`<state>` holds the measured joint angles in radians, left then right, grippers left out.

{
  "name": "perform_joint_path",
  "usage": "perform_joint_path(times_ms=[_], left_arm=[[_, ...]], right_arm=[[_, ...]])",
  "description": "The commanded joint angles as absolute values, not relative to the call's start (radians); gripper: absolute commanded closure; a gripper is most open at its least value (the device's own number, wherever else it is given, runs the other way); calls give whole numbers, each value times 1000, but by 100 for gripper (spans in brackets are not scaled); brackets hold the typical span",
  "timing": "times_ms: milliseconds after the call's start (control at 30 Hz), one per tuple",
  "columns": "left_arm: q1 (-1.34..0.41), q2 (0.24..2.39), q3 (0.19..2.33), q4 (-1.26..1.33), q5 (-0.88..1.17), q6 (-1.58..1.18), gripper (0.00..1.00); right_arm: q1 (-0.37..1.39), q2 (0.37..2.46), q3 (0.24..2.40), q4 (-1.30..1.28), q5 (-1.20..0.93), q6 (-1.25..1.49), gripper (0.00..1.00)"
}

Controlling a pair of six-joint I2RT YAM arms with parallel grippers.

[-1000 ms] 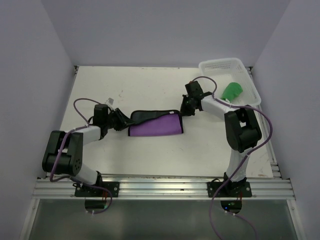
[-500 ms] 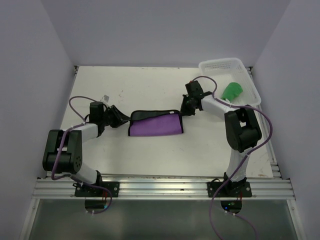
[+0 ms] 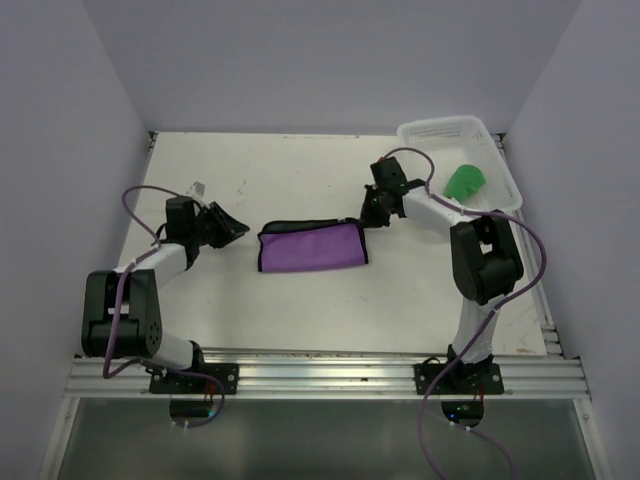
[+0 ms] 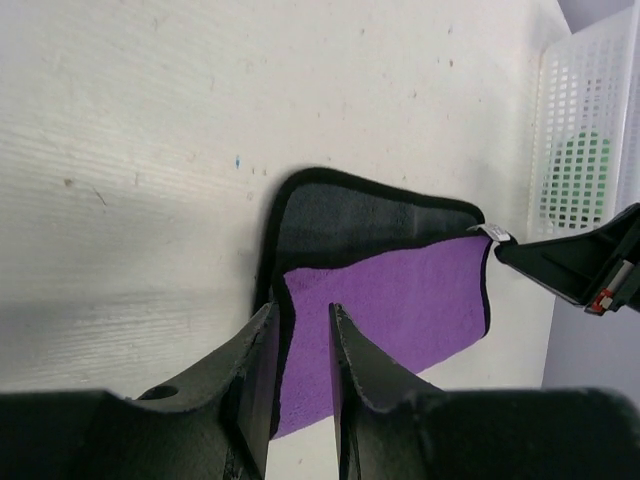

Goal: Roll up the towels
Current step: Fold the towel

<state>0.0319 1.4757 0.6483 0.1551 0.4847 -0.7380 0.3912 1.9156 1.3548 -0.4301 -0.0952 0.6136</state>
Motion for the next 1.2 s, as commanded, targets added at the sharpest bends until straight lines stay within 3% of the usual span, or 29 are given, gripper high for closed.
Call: perform_joint_path(times_ms=[0,67,100,133,167,200,400,467,833,1167], left_arm=[[57,1430,715,124,469,-680,70],[57,1411,716,120,466,-672,70],[55,1408,712,114,463,-663,69],[55,1404,709,114,465,-657,69],[57,1396,704,114,468,-652,69],[55,1396,697,115,477,-643,69],[54,1361,644,126,523,-611,70],[51,1348,631,129,525,-609,70],[-135,1341,542,149,416,-592,72],[-152,1422,575,262,442,-594,76]], right_arm=[[384,1914,1394,-440,-66,614,100],[385,1914,1397,-449,-43,612,100],[385,1914,1400,-454,-34,612,94],[384,1917,1404,-471,-28,609,87],[383,1921,1408,-482,-19,607,69],[383,1919,1416,-489,-14,601,63],[387,1813,1420,-503,57,546,48],[388,1790,1431,-537,64,523,48],[512,1640,1192,-473,5,497,90],[523,1712,1040,-361,-49,514,96]])
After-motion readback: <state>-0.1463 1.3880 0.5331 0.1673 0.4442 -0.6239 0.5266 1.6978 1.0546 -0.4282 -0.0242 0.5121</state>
